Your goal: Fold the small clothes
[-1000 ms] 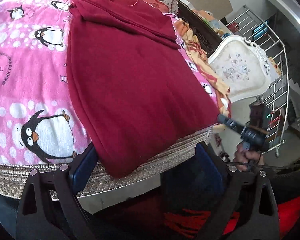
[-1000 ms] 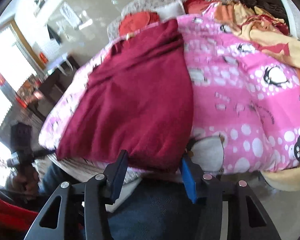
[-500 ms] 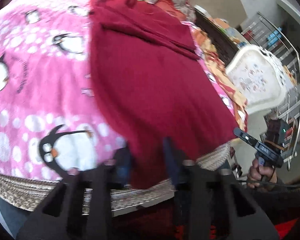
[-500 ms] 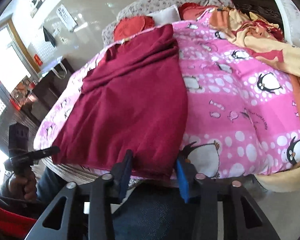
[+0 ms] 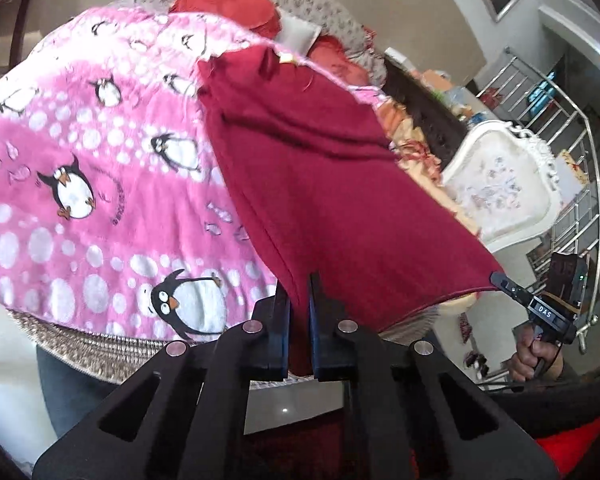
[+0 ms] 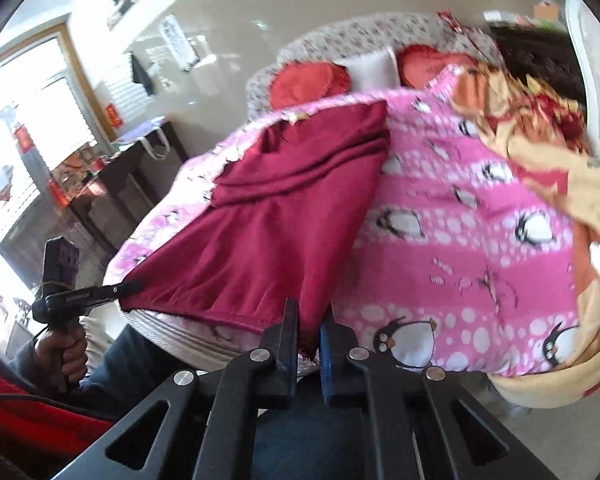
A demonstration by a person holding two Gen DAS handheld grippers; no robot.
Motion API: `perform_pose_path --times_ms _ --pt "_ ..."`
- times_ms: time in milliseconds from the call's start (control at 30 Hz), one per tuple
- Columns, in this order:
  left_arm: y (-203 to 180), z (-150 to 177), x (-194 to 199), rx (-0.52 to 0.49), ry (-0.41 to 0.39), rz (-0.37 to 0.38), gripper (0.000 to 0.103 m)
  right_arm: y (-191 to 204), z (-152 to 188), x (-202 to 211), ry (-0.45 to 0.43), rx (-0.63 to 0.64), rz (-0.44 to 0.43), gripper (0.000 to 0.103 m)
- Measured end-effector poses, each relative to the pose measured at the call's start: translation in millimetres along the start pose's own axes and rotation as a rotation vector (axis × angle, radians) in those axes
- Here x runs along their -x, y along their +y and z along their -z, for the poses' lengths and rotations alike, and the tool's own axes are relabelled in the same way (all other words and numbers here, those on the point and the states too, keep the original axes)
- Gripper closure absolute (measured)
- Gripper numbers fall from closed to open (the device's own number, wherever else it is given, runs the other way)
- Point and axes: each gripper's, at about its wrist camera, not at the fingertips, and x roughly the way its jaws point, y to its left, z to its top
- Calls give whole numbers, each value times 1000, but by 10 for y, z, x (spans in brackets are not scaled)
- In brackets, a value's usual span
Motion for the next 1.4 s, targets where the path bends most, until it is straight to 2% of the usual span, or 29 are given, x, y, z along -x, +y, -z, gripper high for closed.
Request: perform_pose_path --times_ms 167,300,433,500,667,767,967,1067,1167,1267,1333,1367,1400 --pt "-66 53 221 -12 -2 36 97 79 -20 241 -16 14 -13 95" --pt "-94 -140 18 8 7 58 97 -117 -149 159 -35 -51 -1 95" --pt "-50 -664 -263 27 -62 47 97 -310 -561 -235 -45 -97 76 95" --pt "45 -1026 -458 79 -104 42 97 -378 -839 -490 -66 -87 110 95" --pt "120 -1653 -839 71 -165 -21 97 -446 -1402 -1082 -114 -54 214 95" --pt "246 -1999 -1016 104 -197 -40 97 -509 -1670 -1386 -133 -29 271 95" --pt "401 -2569 -1427 95 -196 -101 97 -780 -2195 -1924 -140 -65 308 95" --pt "451 -2785 -1582 94 -189 -108 97 -852 -2410 -2088 -145 -66 322 95" --pt "510 -2887 -1777 73 -163 -156 95 -983 -2600 -2300 -128 -90 278 95" --pt "554 -2852 -1976 62 -88 -233 82 -1063 -2658 -2437 -100 -124 219 93" --pt "566 -2810 -2006 53 -71 -246 61 -1058 -2653 -2413 -109 -150 186 91" --pt "566 -2793 -1998 45 -71 -235 55 -1048 -2645 -2366 -130 -149 168 88" --pt "562 -2779 -1989 42 -65 -228 44 -1038 -2631 -2312 -149 -148 151 87"
